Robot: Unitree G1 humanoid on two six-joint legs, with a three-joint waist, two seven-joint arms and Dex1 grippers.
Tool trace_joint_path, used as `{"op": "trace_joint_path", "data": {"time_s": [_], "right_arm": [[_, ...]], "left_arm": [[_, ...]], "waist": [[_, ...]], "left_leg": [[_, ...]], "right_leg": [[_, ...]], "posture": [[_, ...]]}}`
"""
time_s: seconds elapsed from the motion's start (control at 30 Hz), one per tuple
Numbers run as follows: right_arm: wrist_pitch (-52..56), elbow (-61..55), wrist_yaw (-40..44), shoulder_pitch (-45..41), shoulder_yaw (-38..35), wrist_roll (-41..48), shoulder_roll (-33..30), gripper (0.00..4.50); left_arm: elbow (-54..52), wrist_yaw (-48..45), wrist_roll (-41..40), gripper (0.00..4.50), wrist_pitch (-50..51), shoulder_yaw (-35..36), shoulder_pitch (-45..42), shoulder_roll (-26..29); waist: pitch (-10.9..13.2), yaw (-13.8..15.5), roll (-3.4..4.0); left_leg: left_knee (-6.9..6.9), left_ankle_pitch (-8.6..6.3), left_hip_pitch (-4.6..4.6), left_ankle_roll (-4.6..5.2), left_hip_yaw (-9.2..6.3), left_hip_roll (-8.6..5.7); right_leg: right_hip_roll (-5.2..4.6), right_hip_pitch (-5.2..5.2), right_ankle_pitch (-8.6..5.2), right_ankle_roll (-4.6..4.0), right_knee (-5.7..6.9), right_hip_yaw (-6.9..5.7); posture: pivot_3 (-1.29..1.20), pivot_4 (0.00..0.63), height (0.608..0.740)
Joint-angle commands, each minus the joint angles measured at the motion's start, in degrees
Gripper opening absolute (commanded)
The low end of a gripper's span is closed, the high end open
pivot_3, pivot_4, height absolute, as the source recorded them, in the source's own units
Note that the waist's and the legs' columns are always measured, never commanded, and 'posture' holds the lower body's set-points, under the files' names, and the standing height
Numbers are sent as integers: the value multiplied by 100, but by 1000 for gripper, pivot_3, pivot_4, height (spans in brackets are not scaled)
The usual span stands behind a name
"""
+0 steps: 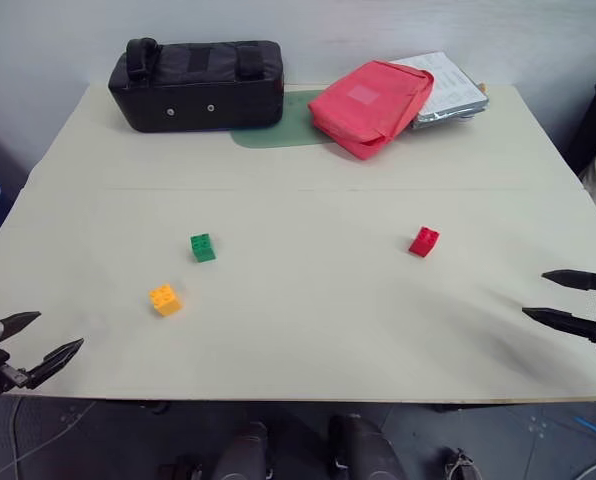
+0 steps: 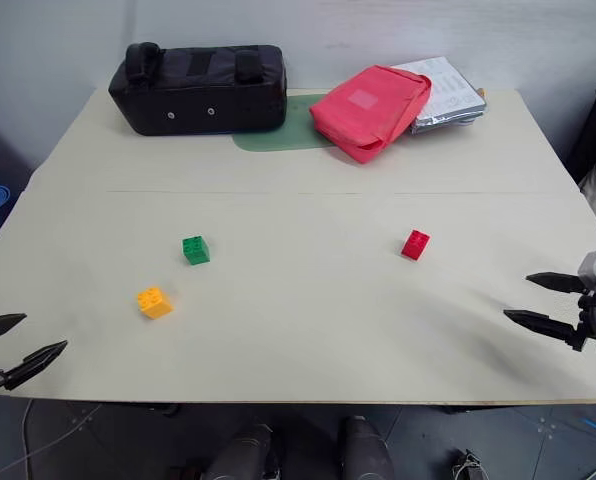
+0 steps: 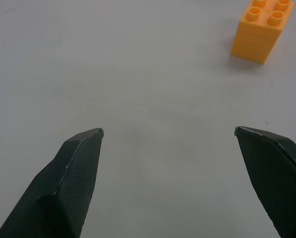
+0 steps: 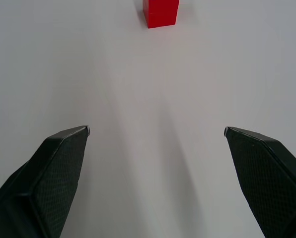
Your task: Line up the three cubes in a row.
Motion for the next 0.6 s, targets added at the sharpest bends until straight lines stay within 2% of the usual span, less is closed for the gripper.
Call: {"op": "trace_joint_path", "data": {"time_s": [0.03,0.6], "right_arm": [[-40,-104,-33,49,-284,111,-13,4458],[-266,3,-254,-140,-71,-46,45,4458]], "left_arm": [[122,-68,74,4468,-223,48,56,41],[52,75,39,4468,-141,94,191,-25]], "waist": [[0,-3,0],[0,-79,0]], "left_leg": [[0,0,0,0,0,0],[1,1,2,-2,0,0]], "right_leg": [[0,0,0,0,0,0],[0,0,0,0,3,0]], "posture": [[0,150,740],[0,150,740]]}}
